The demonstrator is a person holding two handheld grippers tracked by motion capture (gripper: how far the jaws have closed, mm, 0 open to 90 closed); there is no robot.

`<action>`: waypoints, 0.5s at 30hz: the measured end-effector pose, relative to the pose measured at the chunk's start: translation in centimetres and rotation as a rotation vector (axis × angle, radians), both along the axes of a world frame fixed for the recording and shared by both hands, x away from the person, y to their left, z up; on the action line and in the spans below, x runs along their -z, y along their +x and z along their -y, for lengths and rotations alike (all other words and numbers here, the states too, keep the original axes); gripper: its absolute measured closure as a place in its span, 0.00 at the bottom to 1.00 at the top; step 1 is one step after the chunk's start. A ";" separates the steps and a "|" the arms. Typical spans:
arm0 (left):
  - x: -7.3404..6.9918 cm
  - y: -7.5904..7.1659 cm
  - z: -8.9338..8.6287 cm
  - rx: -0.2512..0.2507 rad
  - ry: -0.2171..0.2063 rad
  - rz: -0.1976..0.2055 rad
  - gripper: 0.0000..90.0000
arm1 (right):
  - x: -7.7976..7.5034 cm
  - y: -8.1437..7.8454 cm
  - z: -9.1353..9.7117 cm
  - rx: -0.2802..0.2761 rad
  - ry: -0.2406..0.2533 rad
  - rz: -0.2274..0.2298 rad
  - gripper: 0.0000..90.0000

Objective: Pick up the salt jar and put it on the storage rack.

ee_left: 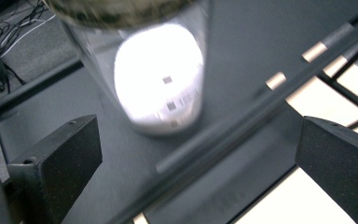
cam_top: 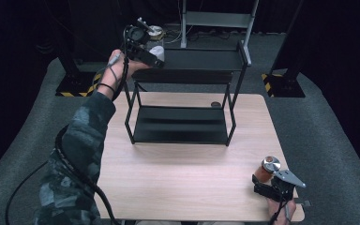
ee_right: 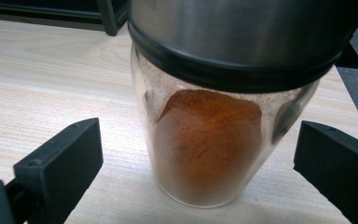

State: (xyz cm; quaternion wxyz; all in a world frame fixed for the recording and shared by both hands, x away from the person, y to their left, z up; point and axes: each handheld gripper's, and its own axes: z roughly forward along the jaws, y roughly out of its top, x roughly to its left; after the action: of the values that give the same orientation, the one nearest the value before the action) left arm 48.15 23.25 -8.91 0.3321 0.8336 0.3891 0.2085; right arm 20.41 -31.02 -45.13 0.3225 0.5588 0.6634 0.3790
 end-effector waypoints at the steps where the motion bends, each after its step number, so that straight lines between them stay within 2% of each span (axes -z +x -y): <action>1: 0.0 -0.3 -0.1 0.010 0.006 -0.003 0.00 | 0.0 0.0 0.0 0.000 0.000 -0.001 0.00; 8: 1.3 -3.0 0.2 0.086 0.063 0.004 0.00 | 0.0 0.0 0.0 0.001 0.001 0.001 0.00; 13: 3.5 -5.1 0.7 0.147 0.106 -0.002 0.00 | 0.0 0.0 0.0 0.000 0.001 0.002 0.00; 15: 4.7 -6.0 1.0 0.163 0.132 0.009 0.00 | 0.0 0.0 0.0 0.001 0.002 0.000 0.00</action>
State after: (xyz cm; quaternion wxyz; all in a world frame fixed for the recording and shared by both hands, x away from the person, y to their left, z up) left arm 42.12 22.22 -13.59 0.2940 0.8816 0.3039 0.2096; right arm 20.41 -31.03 -45.14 0.3221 0.5593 0.6628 0.3796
